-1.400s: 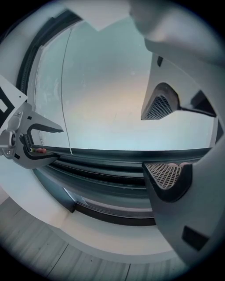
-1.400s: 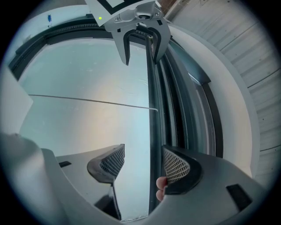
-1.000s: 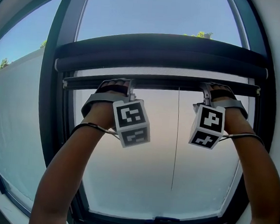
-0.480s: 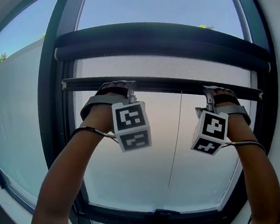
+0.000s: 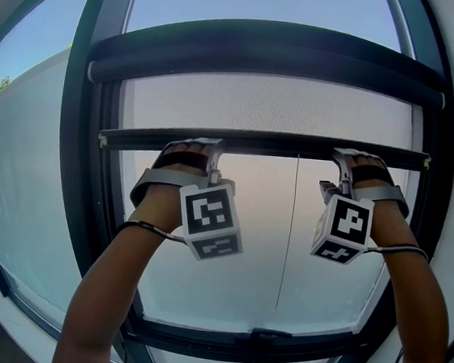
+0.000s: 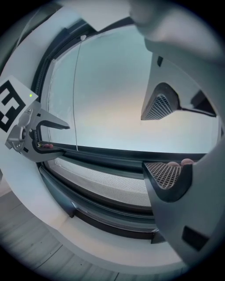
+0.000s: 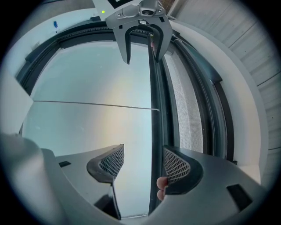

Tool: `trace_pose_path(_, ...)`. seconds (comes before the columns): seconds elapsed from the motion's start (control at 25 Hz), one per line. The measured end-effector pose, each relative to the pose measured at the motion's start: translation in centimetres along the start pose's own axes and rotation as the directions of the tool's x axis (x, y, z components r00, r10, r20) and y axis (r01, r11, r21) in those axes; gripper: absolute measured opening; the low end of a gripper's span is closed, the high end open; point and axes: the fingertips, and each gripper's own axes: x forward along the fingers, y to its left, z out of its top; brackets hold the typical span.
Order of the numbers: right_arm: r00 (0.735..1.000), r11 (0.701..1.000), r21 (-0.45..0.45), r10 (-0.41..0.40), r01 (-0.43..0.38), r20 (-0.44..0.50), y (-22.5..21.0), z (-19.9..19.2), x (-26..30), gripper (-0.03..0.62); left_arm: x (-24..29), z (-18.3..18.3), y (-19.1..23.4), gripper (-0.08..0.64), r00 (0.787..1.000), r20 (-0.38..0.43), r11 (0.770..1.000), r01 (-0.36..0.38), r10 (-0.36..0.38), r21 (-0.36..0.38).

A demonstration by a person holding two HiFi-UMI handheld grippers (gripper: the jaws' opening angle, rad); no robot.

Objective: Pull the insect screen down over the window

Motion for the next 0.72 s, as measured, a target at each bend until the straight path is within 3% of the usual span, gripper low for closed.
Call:
trace_pose_path(0.48, 0.999, 0.999, -0.014, 0.033, -0.033, 0.004, 4.7, 0.3, -1.5, 0.256, -1.3, -0.3, -5.1, 0.284, 0.998, 0.005, 0.998, 0.065, -0.065, 0.017)
trace_pose_path(0.72, 0.997, 0.998, 0.015, 0.063, -0.063, 0.036, 10.1, -0.7, -3.0, 0.256, -2.7, 1.0, -10.1, 0.285, 0.996, -0.021, 0.995, 0.089, -0.089, 0.033)
